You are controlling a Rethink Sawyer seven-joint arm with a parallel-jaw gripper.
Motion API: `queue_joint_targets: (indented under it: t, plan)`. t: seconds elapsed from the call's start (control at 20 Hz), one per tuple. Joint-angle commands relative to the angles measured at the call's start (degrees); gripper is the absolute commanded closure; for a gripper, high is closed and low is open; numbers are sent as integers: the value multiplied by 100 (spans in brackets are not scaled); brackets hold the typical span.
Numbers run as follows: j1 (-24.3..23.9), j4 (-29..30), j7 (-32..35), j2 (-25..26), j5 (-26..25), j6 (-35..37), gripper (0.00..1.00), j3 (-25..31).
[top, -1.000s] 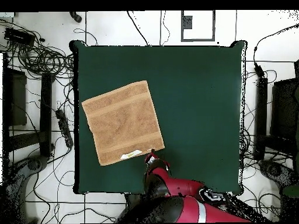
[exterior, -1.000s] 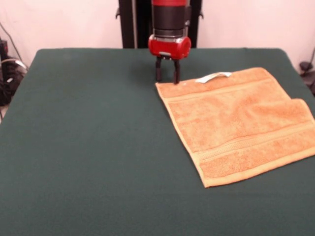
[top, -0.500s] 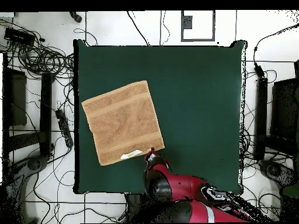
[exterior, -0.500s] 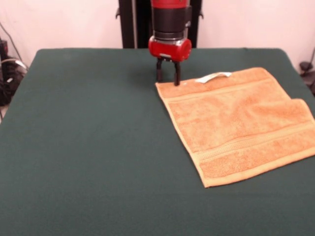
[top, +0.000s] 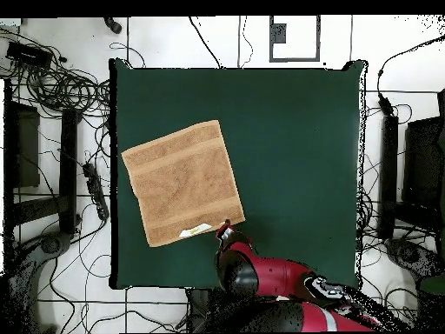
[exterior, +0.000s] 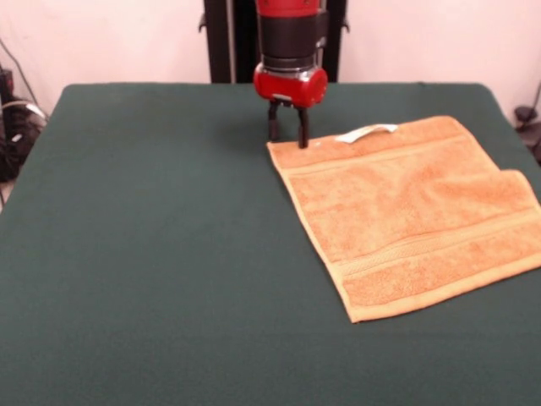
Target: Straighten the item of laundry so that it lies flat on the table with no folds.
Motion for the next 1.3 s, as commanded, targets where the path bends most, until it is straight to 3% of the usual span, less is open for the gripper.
queue_joint_targets:
  t: [0.05,0.3,0.35,1.0,1.1,1.3]
  plan:
    - [-279,-1097,202,678,210,1318,0,1523]
    - [-286,-1207,75,697,162,1510,0,1494]
    - [-236,-1208,98,674,147,1543,100,1446]
    - [69,-1177,375,578,264,1355,100,1134]
    - [244,-1185,515,526,321,1046,100,924]
    - [425,-990,520,164,361,1291,100,546]
